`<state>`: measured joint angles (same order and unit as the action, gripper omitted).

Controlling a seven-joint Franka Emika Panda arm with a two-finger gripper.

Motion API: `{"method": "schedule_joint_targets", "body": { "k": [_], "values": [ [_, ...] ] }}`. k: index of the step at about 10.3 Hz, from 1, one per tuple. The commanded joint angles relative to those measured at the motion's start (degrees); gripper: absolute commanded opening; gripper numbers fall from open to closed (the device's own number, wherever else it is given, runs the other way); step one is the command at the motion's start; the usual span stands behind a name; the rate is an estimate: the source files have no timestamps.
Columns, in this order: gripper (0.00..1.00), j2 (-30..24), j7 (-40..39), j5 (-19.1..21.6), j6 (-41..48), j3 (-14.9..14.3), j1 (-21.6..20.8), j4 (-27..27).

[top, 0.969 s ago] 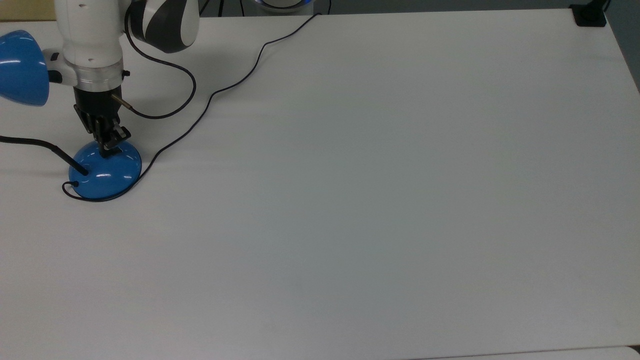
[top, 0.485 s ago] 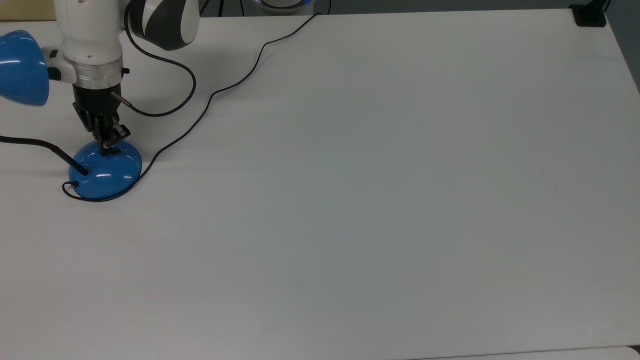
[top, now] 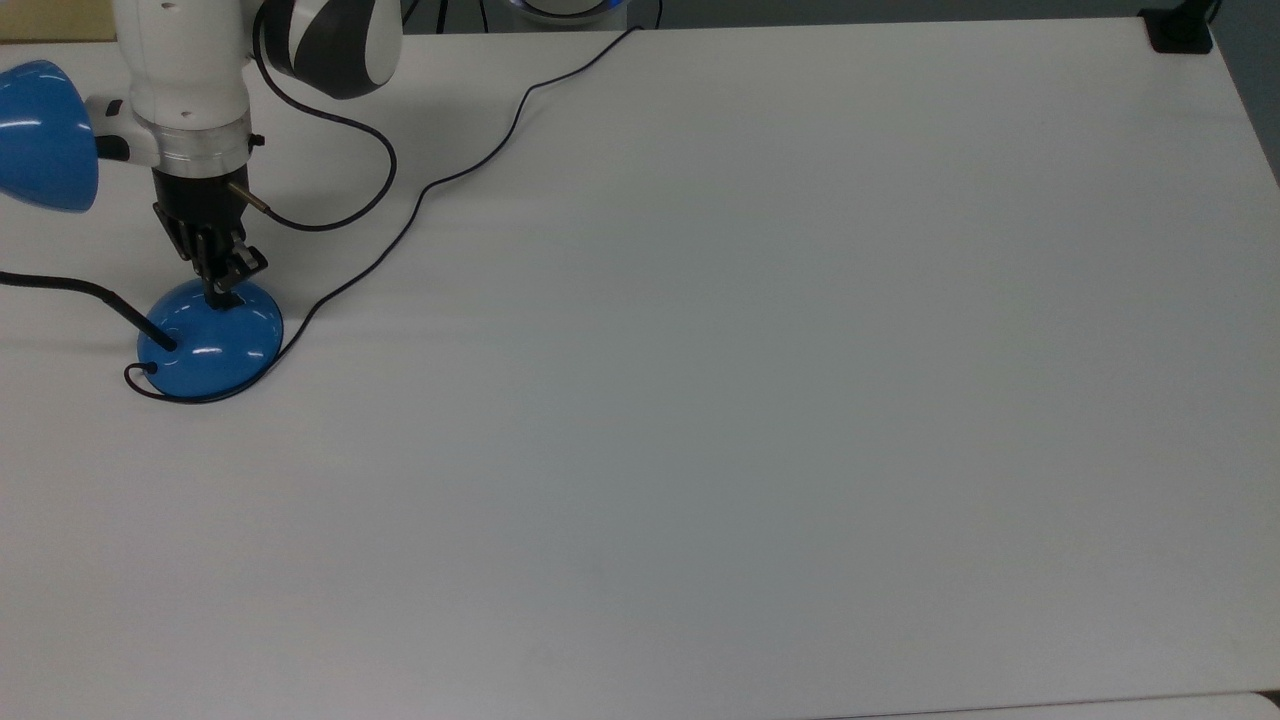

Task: Turn on the lamp
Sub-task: 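Press down on the base switch with the gripper fingers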

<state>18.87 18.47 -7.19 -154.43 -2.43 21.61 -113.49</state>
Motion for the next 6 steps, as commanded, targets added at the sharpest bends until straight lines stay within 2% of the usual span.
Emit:
{"method": "schedule_joint_targets", "body": {
  "k": [1, 6],
  "values": [
    [0.00, -2.17, 0.60, -0.19, 1.85, 0.06, -0.34, -1.91],
    [0.00, 0.02, 0.69, -1.24, 0.97, 0.06, -0.07, -1.03]
  ]
}}
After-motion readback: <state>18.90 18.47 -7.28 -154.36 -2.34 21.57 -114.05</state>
